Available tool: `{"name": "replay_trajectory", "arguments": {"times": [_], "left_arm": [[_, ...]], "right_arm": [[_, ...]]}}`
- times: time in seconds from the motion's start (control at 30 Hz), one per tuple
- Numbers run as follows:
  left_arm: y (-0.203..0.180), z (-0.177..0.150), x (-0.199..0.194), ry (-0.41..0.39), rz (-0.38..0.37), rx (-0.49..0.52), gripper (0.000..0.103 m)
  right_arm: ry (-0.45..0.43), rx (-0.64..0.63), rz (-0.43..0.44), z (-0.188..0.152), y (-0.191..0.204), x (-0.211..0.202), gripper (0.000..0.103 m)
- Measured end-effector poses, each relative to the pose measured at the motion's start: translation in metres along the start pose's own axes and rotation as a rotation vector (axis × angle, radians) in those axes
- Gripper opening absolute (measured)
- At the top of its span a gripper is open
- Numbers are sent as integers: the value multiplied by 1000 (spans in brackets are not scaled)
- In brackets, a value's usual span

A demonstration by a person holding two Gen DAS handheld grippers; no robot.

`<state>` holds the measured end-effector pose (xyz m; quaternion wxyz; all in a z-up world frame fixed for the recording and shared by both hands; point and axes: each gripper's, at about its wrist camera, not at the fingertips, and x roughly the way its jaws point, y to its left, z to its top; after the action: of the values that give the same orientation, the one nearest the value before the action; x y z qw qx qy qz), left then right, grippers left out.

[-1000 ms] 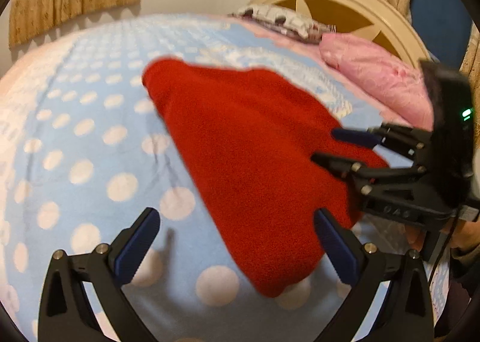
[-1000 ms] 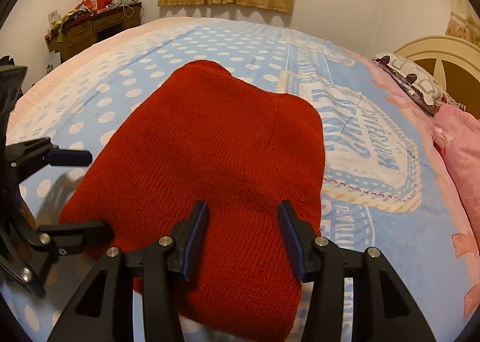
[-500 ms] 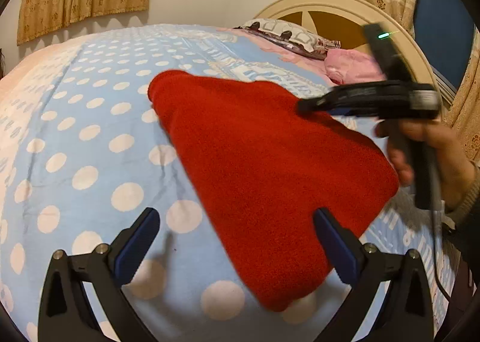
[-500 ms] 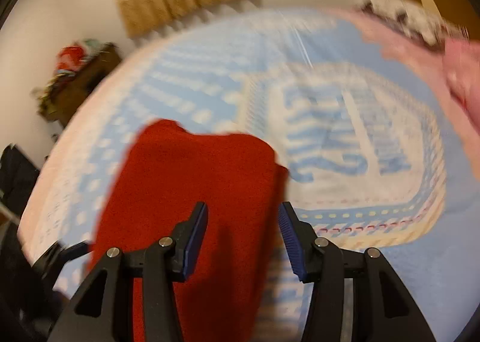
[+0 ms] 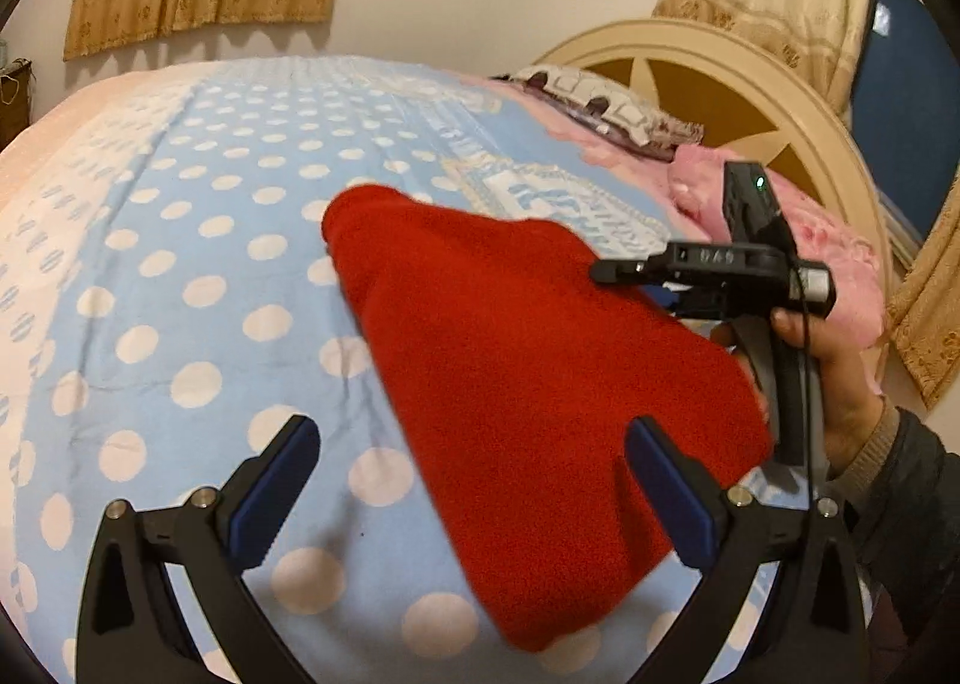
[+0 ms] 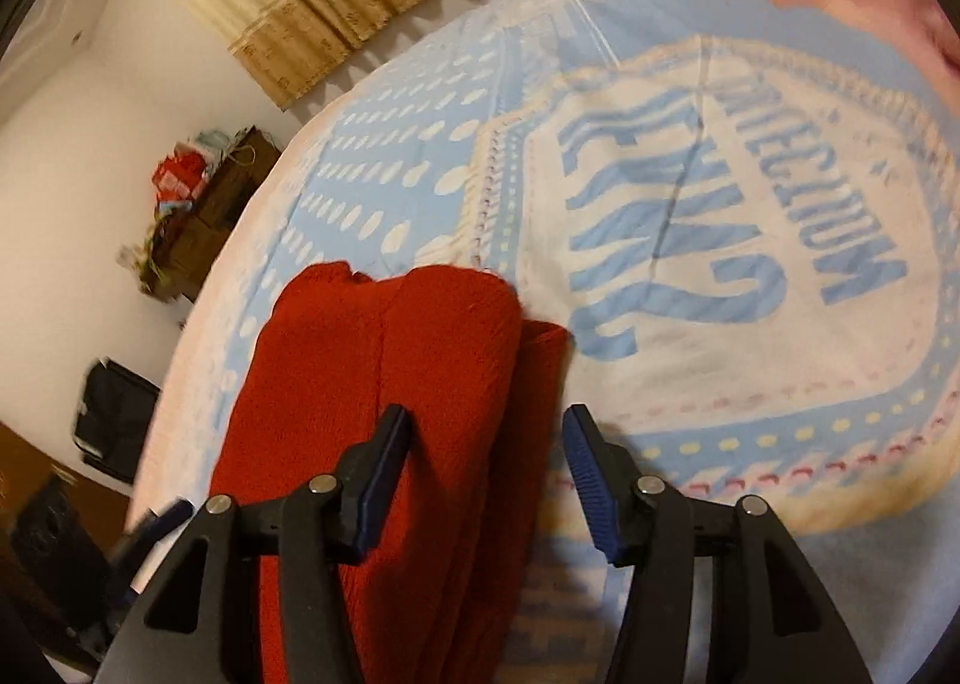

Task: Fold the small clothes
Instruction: 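Move the open right tool onto the edge of the red bundle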

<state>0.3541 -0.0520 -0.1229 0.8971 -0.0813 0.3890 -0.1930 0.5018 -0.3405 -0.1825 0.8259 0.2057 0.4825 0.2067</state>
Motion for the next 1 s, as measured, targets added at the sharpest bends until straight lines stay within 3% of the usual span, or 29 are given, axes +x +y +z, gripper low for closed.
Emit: {"name": "replay_trajectory", "arguments": {"times": [0.13,0.3,0.47,0.73,0.8,0.87,1.0], "left_arm": [[5,-9,23,61,-9,-34,103],[8,-16,30,88,-37,-63,103],[11,-19,35,100,-59,-82,103],[9,-19,35,104,-53,-71,103],[10,-19,36,106,-56,-71,103],[10,-18,38,108,-61,-69,103],[9,-17,41,112,-70,-62,103]], "right_arm": [[9,2,16,1,-1,11,63],[10,20,70,-4,-6,10,63],[-18,102,68,0,-22,7,63],[14,24,120,5,10,34,63],[11,31,133,5,7,36,61],[6,52,146,5,0,35,50],[9,80,175,4,-6,37,42]]}}
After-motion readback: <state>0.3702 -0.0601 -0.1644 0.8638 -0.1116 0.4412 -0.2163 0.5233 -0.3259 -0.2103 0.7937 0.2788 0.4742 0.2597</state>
